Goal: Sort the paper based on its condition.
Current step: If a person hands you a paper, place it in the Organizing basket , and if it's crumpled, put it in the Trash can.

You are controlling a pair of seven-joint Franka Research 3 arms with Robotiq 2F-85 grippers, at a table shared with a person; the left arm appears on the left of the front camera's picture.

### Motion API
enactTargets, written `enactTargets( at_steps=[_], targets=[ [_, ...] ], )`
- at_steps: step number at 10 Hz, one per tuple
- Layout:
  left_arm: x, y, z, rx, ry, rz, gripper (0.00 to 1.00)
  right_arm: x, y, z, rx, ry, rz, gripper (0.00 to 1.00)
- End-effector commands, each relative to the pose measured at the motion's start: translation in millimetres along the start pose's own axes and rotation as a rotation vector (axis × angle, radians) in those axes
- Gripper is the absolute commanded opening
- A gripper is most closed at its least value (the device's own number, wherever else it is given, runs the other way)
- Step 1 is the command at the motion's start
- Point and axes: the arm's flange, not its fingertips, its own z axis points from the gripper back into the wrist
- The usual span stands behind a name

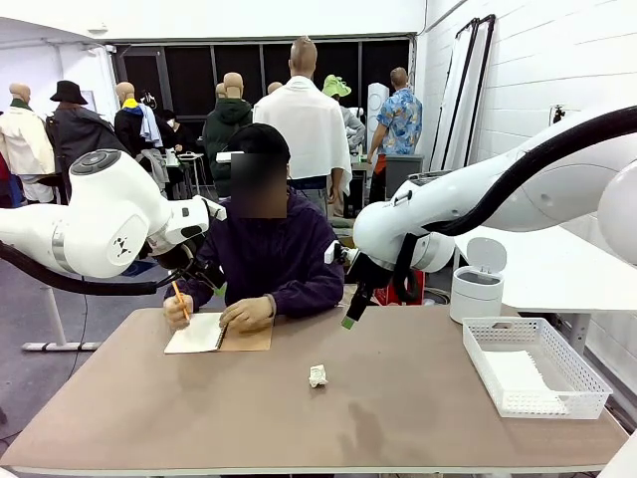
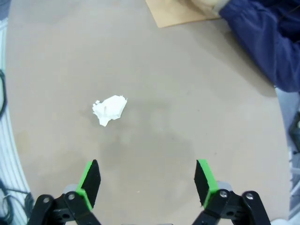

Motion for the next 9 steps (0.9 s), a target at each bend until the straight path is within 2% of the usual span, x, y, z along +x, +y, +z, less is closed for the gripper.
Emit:
enactTargets(
  at_steps=[1,5,9],
  targets=[
    [0,1,-1,0.006,-0.008,-0.004,1.00,-4,3,4,-0.004,-0.015,0.003,1.00],
    [0,1,-1,0.006,-0.008,-0.004,1.00,2,1,4,-0.007,-0.004,0.003,1.00],
    [0,1,-1,0.006,-0.008,-0.004,1.00,31,3,-44,0.102,0.037,0.094,1.00]
  ],
)
